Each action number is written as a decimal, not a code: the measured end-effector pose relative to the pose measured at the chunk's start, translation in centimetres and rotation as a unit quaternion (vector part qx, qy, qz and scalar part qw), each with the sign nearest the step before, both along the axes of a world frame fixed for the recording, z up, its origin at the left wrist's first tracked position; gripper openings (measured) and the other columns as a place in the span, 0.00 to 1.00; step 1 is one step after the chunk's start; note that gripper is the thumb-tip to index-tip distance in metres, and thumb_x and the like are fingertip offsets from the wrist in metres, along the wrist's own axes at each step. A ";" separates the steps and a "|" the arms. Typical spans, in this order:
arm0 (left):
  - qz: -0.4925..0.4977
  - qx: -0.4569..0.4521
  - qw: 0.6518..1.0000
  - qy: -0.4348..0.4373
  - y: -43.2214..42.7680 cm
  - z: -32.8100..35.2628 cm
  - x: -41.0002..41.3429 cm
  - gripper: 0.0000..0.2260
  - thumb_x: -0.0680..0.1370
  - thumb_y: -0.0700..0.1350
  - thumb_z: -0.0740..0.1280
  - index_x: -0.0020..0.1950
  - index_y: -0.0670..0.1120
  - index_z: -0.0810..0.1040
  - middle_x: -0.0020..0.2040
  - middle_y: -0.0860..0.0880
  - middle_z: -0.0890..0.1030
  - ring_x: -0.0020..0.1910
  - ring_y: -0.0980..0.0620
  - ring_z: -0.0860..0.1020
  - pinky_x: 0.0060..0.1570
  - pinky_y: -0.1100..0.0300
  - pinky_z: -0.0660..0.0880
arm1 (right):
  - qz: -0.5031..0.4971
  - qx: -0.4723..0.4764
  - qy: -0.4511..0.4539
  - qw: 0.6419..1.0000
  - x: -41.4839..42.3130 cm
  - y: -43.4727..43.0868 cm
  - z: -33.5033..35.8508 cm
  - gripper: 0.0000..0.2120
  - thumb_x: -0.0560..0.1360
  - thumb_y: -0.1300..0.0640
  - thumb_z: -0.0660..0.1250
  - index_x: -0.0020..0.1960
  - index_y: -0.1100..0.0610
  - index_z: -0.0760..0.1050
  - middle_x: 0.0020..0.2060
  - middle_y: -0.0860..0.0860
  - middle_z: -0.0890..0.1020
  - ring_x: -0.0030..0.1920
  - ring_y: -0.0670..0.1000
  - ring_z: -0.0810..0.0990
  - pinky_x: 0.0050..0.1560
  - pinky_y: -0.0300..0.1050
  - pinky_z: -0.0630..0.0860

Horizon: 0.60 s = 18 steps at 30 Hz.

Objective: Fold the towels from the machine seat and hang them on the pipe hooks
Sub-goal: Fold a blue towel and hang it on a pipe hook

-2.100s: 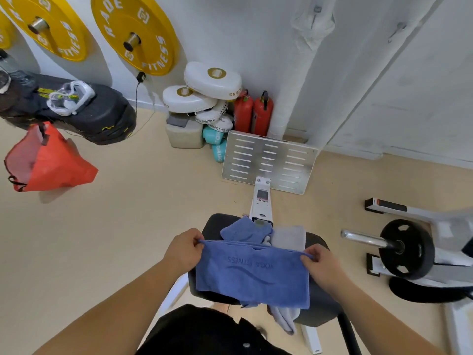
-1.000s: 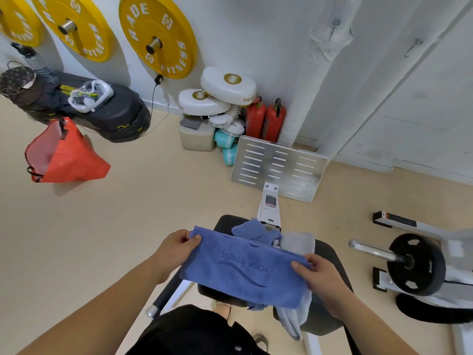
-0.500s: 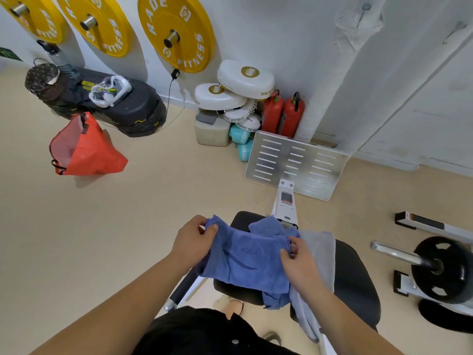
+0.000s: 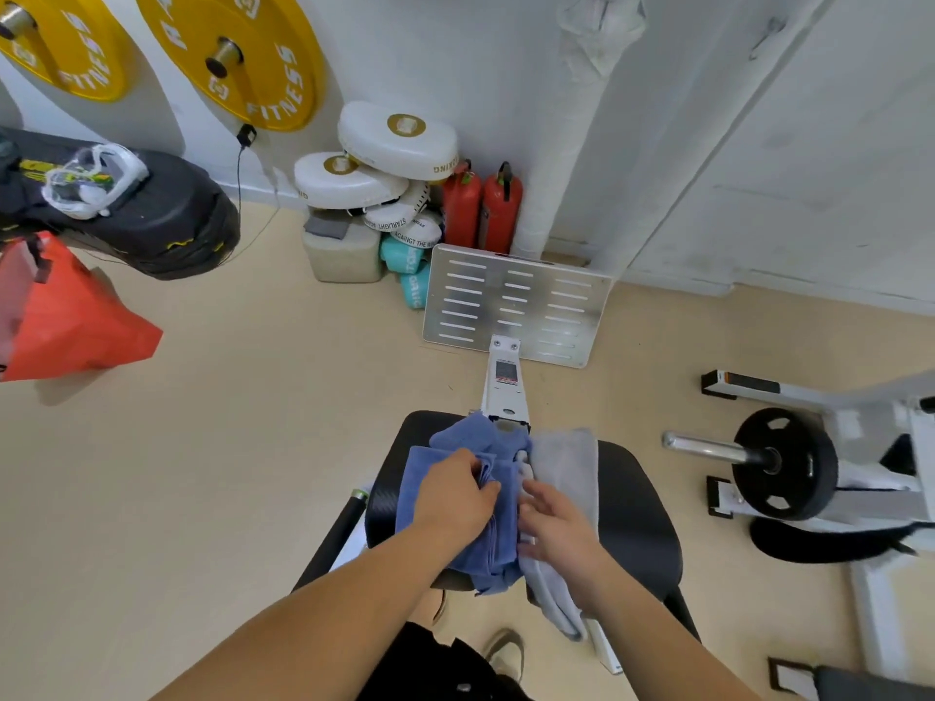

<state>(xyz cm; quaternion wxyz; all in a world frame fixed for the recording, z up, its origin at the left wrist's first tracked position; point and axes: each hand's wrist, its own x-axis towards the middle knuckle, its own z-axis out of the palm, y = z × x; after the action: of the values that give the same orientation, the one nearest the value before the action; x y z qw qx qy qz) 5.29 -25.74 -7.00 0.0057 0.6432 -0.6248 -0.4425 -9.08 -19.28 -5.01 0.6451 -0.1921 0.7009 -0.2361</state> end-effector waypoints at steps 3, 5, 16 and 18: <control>-0.025 0.057 0.998 0.031 0.1 -0.8 -0.6 0.08 0.79 0.48 0.68 0.55 0.47 0.78 0.44 0.50 0.83 0.44 0.50 0.82 0.45 0.58 0.79 | 0.038 -0.005 0.027 0.999 -0.4 0.2 -1.0 0.16 0.81 0.66 0.61 0.61 0.49 0.77 0.43 0.51 0.83 0.45 0.51 0.80 0.48 0.45 0.79; -0.030 0.096 0.992 0.078 0.1 -1.0 -0.2 0.10 0.78 0.43 0.67 0.59 0.45 0.79 0.45 0.48 0.83 0.46 0.49 0.83 0.52 0.53 0.81 | 0.084 -0.016 0.072 0.994 -0.5 0.2 -1.0 0.12 0.81 0.62 0.62 0.59 0.49 0.77 0.45 0.46 0.82 0.46 0.46 0.81 0.45 0.37 0.78; 0.099 0.045 0.993 -0.053 -0.1 -0.5 7.3 0.18 0.77 0.50 0.70 0.64 0.51 0.71 0.57 0.52 0.78 0.53 0.50 0.80 0.55 0.57 0.78 | 0.139 -0.001 0.188 0.972 1.1 -3.1 -2.9 0.15 0.78 0.48 0.69 0.40 0.57 0.77 0.34 0.53 0.80 0.34 0.47 0.76 0.34 0.37 0.71; 0.123 0.086 0.988 -0.025 0.0 -1.0 7.3 0.17 0.77 0.49 0.71 0.63 0.50 0.72 0.53 0.52 0.80 0.51 0.51 0.79 0.53 0.58 0.76 | 0.111 0.019 0.172 0.979 1.2 -3.4 -3.3 0.15 0.77 0.49 0.71 0.37 0.57 0.75 0.30 0.52 0.78 0.32 0.50 0.76 0.34 0.40 0.73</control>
<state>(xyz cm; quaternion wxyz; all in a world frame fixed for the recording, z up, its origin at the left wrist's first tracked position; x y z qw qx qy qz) 12.58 -25.76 -8.01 -0.0113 0.7239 -0.5008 -0.4743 -7.87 -22.67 -8.32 0.5410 -0.2942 0.7798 -0.1131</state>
